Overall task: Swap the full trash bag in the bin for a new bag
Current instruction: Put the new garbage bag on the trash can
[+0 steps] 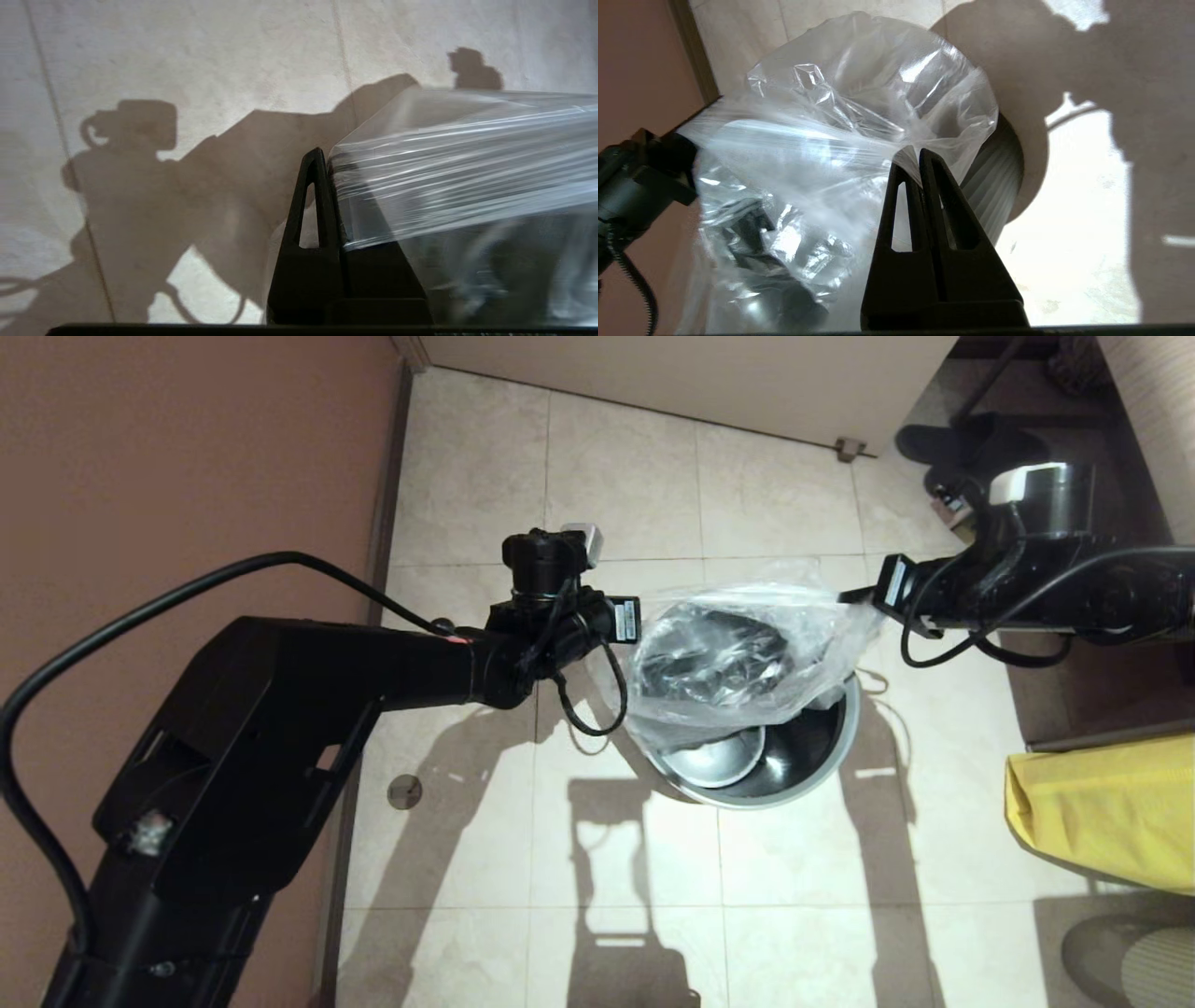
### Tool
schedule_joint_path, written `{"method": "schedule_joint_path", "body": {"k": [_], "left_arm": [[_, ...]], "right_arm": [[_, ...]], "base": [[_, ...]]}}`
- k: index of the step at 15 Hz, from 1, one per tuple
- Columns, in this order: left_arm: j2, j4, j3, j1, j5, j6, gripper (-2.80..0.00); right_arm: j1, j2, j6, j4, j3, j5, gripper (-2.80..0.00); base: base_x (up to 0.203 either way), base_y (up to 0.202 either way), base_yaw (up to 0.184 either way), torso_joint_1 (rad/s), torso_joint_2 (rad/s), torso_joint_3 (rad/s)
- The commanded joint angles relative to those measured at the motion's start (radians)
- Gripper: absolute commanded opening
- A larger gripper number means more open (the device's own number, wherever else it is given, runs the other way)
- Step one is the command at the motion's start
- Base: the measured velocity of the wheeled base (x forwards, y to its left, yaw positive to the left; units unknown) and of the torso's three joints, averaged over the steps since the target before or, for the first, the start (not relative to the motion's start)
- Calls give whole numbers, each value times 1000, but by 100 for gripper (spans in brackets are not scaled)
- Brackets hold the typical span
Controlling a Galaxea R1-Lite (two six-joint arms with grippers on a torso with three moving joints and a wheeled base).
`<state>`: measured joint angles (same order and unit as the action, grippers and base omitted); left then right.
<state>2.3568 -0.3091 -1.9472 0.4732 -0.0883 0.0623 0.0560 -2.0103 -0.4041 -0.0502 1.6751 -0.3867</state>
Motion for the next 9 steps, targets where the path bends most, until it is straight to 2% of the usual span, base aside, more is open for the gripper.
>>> {"method": "schedule_joint_path", "body": {"k": [1, 5, 9], "left_arm": [[1, -5, 2, -5, -5, 2, -280], [1, -5, 5, -10, -18, 4, -280], [-9, -4, 5, -10, -25, 3, -280]], "right_arm": [[-12, -19, 7, -6, -6, 8, -280], [-19, -13, 56, -10, -72, 29, -280], [-18, 14, 56, -8, -74, 26, -280]], "base": [[0, 0, 0, 0, 0, 0], [0, 0, 0, 0, 0, 0], [0, 0, 0, 0, 0, 0]]}}
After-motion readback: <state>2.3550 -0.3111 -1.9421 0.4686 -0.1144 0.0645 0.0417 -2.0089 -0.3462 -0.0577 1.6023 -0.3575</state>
